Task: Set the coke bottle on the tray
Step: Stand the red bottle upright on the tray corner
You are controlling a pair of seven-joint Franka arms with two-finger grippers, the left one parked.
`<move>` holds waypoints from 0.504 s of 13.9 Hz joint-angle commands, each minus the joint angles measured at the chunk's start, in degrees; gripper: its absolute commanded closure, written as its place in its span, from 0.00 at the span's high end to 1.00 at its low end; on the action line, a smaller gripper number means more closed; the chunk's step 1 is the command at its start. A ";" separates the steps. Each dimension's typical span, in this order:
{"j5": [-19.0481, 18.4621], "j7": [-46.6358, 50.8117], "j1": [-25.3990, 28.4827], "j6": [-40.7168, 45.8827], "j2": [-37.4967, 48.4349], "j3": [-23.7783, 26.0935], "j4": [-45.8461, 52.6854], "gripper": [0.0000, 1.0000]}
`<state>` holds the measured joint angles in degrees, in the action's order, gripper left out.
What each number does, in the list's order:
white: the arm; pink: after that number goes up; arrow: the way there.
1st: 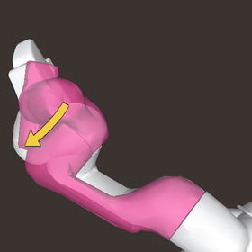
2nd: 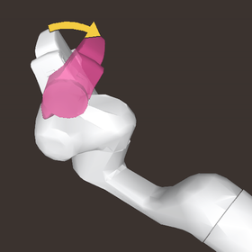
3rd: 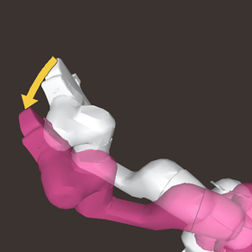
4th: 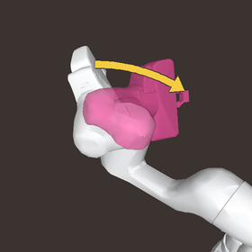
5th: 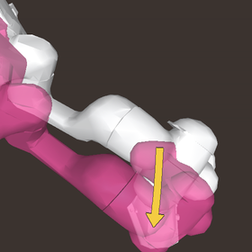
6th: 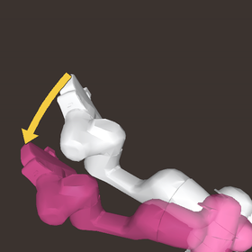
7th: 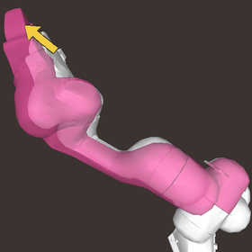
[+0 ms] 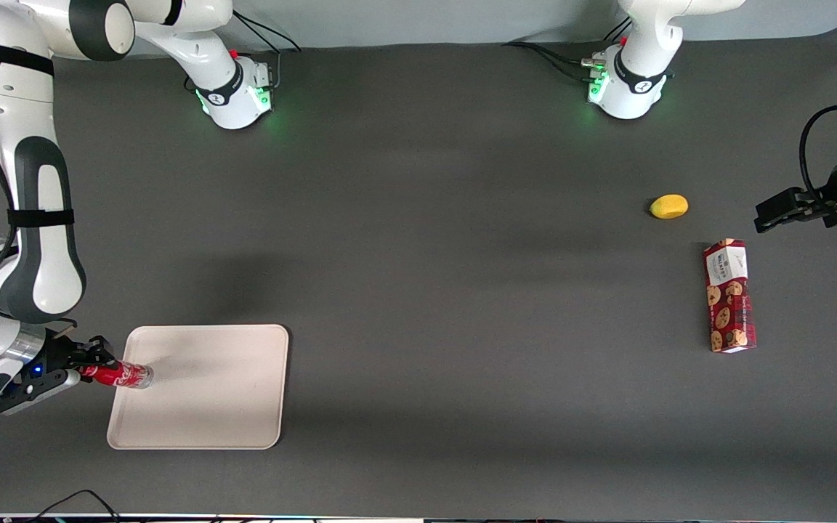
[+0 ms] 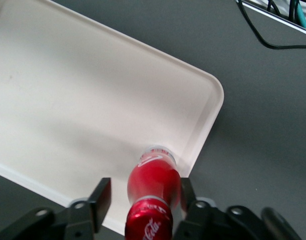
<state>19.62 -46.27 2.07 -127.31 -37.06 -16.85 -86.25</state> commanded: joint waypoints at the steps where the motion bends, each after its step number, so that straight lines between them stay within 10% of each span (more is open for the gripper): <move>1: 2.35 0.56 0.74 0.30 -0.04 -0.90 1.35 1.00; 7: -8.25 19.77 2.41 14.33 12.06 -0.47 0.29 1.00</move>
<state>16.42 -34.72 2.79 -118.69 -31.78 -17.03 -83.95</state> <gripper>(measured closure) 0.000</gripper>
